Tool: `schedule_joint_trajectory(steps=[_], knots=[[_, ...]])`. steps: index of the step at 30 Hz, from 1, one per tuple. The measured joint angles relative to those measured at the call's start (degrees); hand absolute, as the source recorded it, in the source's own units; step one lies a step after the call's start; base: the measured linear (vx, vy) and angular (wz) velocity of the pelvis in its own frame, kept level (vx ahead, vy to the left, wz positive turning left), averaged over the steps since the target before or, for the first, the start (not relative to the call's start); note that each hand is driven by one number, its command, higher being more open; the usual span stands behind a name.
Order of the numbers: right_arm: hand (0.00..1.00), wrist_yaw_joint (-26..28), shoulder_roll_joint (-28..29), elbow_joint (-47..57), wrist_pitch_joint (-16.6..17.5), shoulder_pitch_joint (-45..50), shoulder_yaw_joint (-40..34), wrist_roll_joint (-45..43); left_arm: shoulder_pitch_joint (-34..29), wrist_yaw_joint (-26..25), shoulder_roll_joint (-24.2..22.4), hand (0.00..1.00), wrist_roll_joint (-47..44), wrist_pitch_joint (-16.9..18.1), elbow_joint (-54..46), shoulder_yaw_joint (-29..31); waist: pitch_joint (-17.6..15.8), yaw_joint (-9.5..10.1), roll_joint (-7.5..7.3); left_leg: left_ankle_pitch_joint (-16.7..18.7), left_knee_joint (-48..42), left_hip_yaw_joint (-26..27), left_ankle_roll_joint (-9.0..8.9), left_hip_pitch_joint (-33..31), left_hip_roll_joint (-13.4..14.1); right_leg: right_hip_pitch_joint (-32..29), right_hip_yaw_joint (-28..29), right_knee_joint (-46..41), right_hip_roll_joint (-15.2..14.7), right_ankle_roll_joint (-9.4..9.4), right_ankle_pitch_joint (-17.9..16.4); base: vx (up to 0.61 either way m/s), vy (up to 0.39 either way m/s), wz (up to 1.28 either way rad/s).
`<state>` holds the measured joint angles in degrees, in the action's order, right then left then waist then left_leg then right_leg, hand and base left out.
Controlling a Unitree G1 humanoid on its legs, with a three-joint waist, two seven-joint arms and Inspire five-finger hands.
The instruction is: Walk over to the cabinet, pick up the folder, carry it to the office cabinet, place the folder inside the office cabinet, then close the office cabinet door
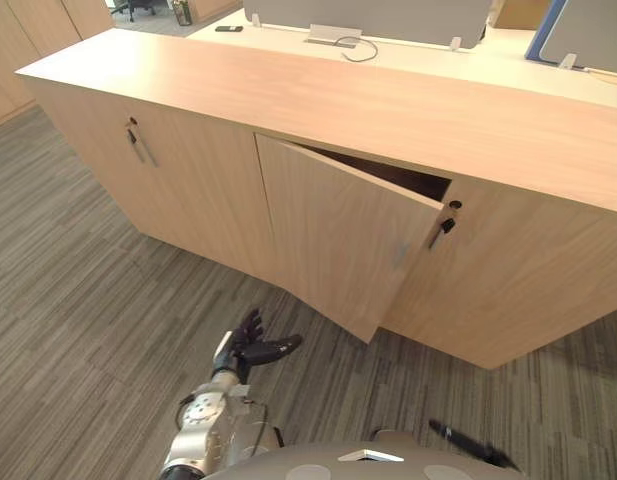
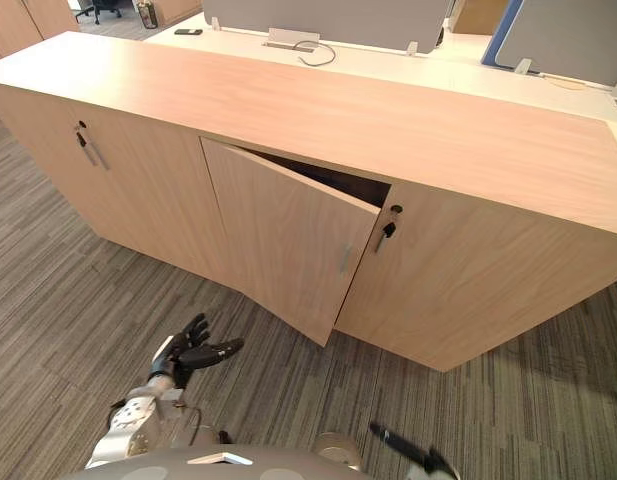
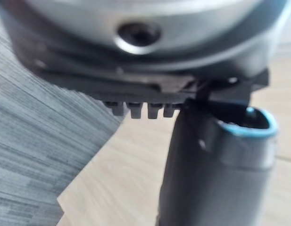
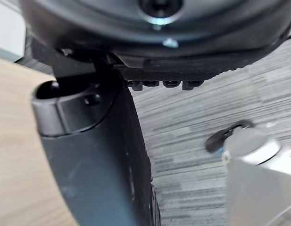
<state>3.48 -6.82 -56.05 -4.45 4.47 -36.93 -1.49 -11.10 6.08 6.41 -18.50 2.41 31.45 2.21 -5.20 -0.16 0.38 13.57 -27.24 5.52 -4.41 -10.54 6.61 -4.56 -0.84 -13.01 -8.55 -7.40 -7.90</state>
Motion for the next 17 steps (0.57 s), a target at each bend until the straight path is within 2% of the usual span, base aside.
schedule_joint_trajectory(steps=[2,5,7,11,12,13,17], knots=[[1.0,0.7,1.17,-0.03,-0.2,-2.2,3.16,0.06,-0.03,0.07,-0.98,1.0,0.02,0.06,8.07,7.15,0.44,0.66,-0.36,1.27,1.56,2.82,0.43,1.09,-0.28,0.8,1.9,3.5,-0.71,0.23,2.04,0.02,0.107,-0.41],[1.0,1.09,3.74,-0.1,-0.21,-2.27,4.03,0.07,-0.24,-1.11,-0.91,1.0,1.67,-0.16,17.11,12.25,1.8,1.31,-1.04,2.01,3.65,5.17,0.48,2.03,-0.94,1.83,3.15,8.64,-1.5,0.49,4.71,0.08,0.122,-0.4],[1.0,1.06,4.96,-0.75,-0.26,-1.13,4.02,0.08,-0.78,-1.87,-1.06,1.0,3.68,-0.16,20.05,13.04,2.33,1.55,-1.56,1.72,6.58,5.8,0.35,4.0,-2.11,3.02,3.15,10.52,-2.06,0.47,5.81,0.17,0.071,-0.24],[1.0,0.72,4.91,-2.22,-0.54,1.79,3.84,0.68,-0.7,-2.32,-4.6,1.0,3.6,-0.12,22.79,16.26,3.55,1.48,-0.25,-0.02,11.67,6.52,1.34,8.67,-2.81,5.73,0.98,12.03,-2.1,0.65,6.27,0.25,0.022,-0.12],[1.0,0.14,4.53,-2.24,-0.53,2.93,3.79,0.67,-0.65,-2.8,-5.69,1.0,3.6,0.08,23.3,17.04,4.28,1.51,0.78,-0.11,13.39,6.49,1.46,10.52,-2.5,6.62,0.95,12.27,-1.5,1.11,6.58,0.25,-0.004,-0.17],[1.0,-0.12,4.42,-2.26,-0.53,3.44,3.79,0.67,-0.58,-2.98,-6.02,1.0,3.6,0.11,23.62,17.32,4.57,1.51,1.22,-0.11,14.01,6.46,1.46,11.38,-2.27,6.95,0.95,12.26,-1.16,1.28,6.73,0.28,-0.002,-0.28],[1.0,-0.96,4.36,-2.9,-0.05,4.27,3.84,0.56,0.66,-4.18,-7.11,1.0,3.78,0.32,26.25,18.43,7.03,1.39,1.64,-0.11,16.51,6.54,1.46,15.39,-1.88,8.47,0.98,12.27,-0.44,1.25,6.81,0.18,-0.004,-0.29]])
